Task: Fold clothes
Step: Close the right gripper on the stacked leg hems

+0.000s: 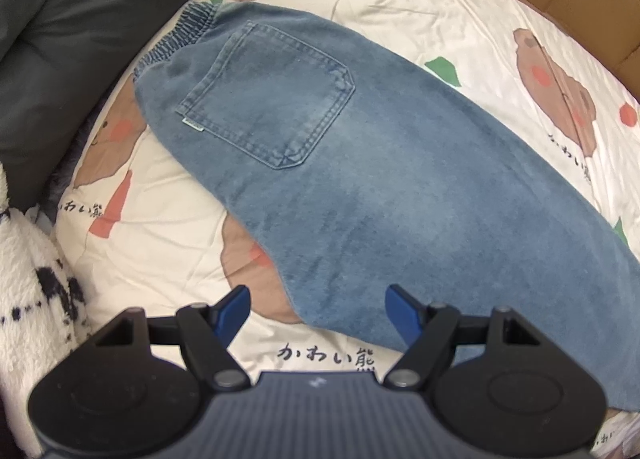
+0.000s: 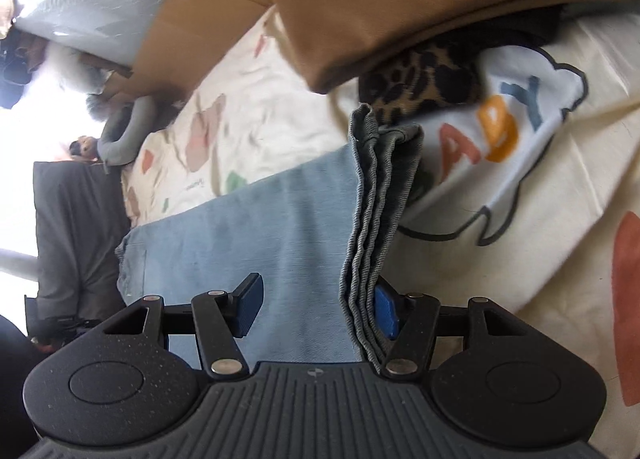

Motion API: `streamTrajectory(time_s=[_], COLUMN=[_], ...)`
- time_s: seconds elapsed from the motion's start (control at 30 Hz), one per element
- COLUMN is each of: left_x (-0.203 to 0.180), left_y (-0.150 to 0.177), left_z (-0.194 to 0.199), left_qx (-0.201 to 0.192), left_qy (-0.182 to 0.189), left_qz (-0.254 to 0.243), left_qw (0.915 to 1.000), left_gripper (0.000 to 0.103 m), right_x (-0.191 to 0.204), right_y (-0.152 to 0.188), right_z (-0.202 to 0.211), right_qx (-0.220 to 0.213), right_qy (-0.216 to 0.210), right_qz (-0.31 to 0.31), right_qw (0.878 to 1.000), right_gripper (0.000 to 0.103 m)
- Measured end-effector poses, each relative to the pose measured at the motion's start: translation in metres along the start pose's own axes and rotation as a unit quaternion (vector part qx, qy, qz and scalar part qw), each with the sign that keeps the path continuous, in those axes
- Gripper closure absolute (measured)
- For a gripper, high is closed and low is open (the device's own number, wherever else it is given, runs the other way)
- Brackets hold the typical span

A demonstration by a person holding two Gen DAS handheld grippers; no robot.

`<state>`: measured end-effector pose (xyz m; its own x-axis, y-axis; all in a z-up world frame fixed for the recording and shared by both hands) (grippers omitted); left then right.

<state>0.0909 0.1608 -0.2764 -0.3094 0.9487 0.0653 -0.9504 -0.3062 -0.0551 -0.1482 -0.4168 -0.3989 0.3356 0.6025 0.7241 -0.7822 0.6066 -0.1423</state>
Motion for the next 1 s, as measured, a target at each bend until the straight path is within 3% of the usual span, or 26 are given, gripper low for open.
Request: streamTrajectory(time_s=[0.43,0.53,0.63,1.0], left_x=[0.009,0.012,0.017,0.022], left_y=[0.008,0.012,0.015,0.023], left_z=[-0.005,-0.006,-0.008,-0.015], left_qx=[0.005,0.006,0.007,0.015], left_qy=[0.001,0.001,0.000,0.001], left_qz=[0.006,0.007,0.009,0.013], left_qw=[1.0000,1.0000,0.9999,0.9998], left_gripper=[0.027,0.027,0.027,0.027], right_x=[-0.024,-0.029,-0.021,0.034], right_y=[-0.005,-0.008,-0.009,-0.002], right_z=[-0.035,-0.037,-0.030,-0.007], right_qx=[-0.006,0.001,0.008,0.015], right_qy=[0.051,0.047,0.041,0.064], right_qz=[-0.037,-0.048,-0.031,0.058], right_qw=[0.998,0.998,0.999,0.996], right_gripper=[0.043,0.051,0.063,0.062])
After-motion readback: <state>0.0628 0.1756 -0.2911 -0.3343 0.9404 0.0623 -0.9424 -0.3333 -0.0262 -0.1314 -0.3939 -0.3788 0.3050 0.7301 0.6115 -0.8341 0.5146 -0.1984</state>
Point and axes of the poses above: each gripper's, at about its wrist camera, not at the fingertips, and z roughly against the way its jaws point, x to its left, y to its underside, the point moved 3 cm from there along -z, roughly the way its jaws point, and after that the axes turned 6 degrees about x, right-handed, at the moved point
